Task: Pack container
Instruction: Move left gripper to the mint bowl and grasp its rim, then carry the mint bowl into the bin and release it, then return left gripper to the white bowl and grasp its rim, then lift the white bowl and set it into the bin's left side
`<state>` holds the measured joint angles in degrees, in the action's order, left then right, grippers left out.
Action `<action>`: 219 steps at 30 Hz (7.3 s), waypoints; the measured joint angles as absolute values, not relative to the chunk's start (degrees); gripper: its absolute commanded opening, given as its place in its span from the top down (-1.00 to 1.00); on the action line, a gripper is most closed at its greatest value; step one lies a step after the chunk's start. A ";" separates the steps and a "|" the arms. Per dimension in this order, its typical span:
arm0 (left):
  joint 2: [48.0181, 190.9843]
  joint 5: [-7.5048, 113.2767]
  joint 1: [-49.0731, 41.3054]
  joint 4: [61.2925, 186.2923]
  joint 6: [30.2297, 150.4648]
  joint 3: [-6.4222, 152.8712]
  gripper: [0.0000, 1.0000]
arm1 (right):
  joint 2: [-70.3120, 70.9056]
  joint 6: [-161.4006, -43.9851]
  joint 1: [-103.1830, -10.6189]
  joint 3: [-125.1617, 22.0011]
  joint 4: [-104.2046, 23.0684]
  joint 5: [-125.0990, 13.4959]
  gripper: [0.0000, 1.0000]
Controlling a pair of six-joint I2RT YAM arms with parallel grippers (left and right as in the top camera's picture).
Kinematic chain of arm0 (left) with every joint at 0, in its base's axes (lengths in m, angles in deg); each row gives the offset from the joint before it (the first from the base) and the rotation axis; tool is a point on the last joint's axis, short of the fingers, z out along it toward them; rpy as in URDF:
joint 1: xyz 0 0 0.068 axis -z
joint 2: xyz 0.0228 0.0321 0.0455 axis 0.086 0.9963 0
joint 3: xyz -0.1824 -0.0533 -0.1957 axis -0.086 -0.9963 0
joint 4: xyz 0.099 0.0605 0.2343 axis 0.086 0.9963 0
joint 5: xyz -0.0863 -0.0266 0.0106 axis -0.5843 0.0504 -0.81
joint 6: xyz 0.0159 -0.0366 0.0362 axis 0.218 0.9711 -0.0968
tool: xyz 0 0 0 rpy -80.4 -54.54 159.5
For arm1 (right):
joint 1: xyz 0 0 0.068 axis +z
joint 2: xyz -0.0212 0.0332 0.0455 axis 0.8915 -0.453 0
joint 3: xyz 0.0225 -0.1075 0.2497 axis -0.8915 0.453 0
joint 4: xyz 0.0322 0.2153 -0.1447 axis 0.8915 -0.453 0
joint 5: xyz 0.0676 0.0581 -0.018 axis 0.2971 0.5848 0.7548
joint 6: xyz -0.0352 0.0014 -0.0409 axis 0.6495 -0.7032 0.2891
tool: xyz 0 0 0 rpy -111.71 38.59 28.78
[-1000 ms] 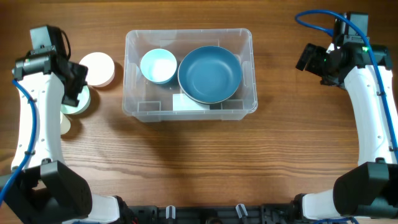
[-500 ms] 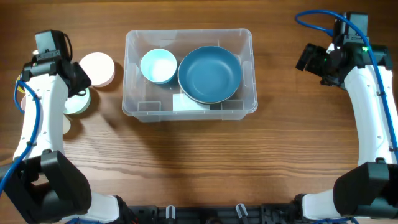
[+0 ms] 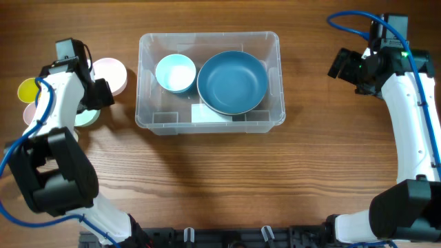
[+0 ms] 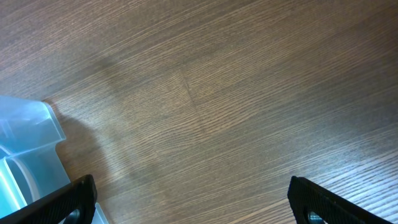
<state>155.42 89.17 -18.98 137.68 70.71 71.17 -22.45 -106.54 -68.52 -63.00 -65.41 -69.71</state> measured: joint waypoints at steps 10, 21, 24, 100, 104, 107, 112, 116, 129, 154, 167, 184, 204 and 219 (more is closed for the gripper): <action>162.35 89.21 -18.98 135.28 70.23 71.17 0.66 | -22.45 -106.56 -68.52 -63.00 -65.41 -69.71 -1.00; 162.40 90.76 -18.98 136.44 69.59 71.17 0.92 | -22.45 -106.56 -68.52 -63.00 -65.41 -69.71 -0.99; 162.40 90.92 -18.98 136.61 69.59 71.17 0.92 | -22.45 -106.54 -68.52 -63.00 -65.41 -69.71 -0.99; 155.93 89.61 15.40 122.75 69.40 75.87 -0.17 | -22.45 -106.54 -68.52 -63.00 -65.41 -69.71 -0.99; 155.93 89.61 15.40 122.80 69.57 75.93 -0.18 | -22.45 -106.54 -68.52 -63.00 -65.41 -69.71 -0.99; 155.84 89.61 15.40 123.32 69.57 76.79 -0.17 | -22.45 -106.56 -68.52 -63.00 -65.41 -69.71 -0.99; 150.09 94.15 15.40 126.84 69.59 78.30 -0.36 | -22.45 -106.56 -68.52 -63.00 -65.41 -69.71 -0.99; 141.94 100.42 14.42 134.47 69.90 78.84 -0.38 | -22.45 -106.54 -68.52 -63.00 -65.41 -69.71 -0.99; 133.50 92.43 -14.82 144.63 99.21 78.95 -0.61 | -22.45 -106.56 -68.52 -63.00 -65.41 -69.71 -0.99; 161.59 82.68 -21.14 131.89 112.98 76.52 -0.21 | -22.45 -106.54 -68.52 -63.00 -65.41 -69.71 -0.99; 164.23 82.48 -21.05 130.03 113.37 76.52 0.12 | -22.45 -106.56 -68.52 -63.00 -65.41 -69.71 -0.99; 164.23 82.48 -21.05 129.99 113.33 76.52 0.21 | -22.45 -106.54 -68.52 -63.00 -65.41 -69.71 -0.99; 166.22 82.57 -20.79 129.57 113.24 76.42 0.67 | -22.45 -106.54 -68.52 -63.00 -65.41 -69.71 -0.99; 161.22 82.52 -20.79 135.93 112.98 79.61 0.92 | -22.45 -106.56 -68.52 -63.00 -65.39 -69.71 -0.99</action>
